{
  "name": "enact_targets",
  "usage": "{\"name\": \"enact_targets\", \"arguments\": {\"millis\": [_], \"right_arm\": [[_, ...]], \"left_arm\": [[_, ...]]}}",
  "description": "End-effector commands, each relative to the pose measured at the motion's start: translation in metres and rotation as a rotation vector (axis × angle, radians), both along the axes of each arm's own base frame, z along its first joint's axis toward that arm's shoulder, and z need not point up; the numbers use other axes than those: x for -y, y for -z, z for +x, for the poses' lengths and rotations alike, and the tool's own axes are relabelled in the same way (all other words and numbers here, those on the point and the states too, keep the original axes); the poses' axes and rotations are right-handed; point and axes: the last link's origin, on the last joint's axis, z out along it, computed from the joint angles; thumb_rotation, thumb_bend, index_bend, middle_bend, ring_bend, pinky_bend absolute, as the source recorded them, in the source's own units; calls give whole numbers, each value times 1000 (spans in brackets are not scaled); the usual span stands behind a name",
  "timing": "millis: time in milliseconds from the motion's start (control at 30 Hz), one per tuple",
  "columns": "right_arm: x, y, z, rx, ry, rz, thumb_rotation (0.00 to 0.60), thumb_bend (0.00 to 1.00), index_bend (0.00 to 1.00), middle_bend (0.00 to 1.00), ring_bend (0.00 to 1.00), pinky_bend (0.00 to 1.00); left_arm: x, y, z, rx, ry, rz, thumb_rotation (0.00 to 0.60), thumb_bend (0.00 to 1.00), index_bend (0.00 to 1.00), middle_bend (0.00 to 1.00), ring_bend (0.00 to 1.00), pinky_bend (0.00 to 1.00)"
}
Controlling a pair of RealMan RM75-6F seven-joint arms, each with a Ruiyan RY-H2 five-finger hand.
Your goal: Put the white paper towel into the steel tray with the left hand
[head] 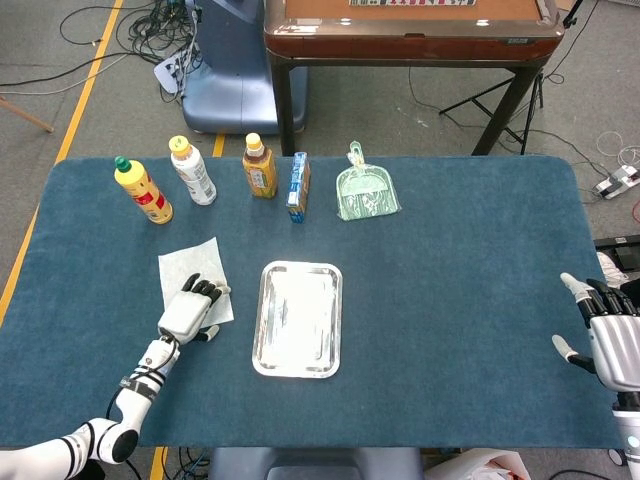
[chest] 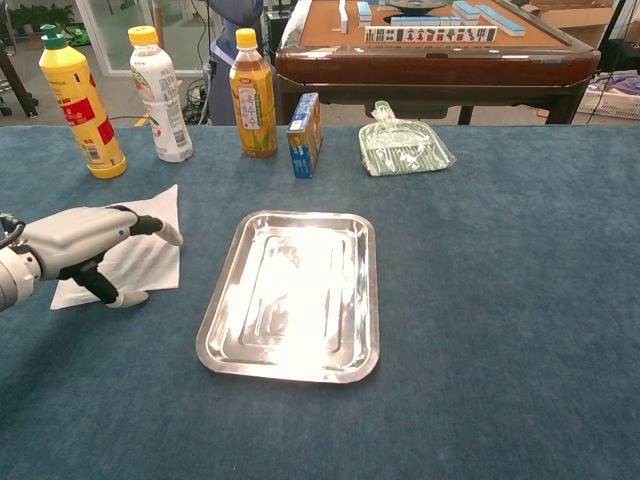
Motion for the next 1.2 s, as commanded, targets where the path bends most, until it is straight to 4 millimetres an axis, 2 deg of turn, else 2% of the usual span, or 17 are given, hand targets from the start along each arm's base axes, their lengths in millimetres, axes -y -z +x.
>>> {"name": "enact_targets", "arguments": {"millis": [33,500,1200], "right_arm": [[-1,0,-1,1,3,0,600,207,139,240,132,200],[0,1,1,2,-1,3,600,207,139,240,132,200],[2,2,2,1,4,7,600,208,145,240,132,200]], "left_arm": [[-1,-1,-2,-1,-7,13,600,246,221,180,147,44],[-1,-2,-10,-34,-15,30,600,246,230,180,147,44],[-11,-11,-26,-38,-53,86,600,246,312,180,152,48]]}}
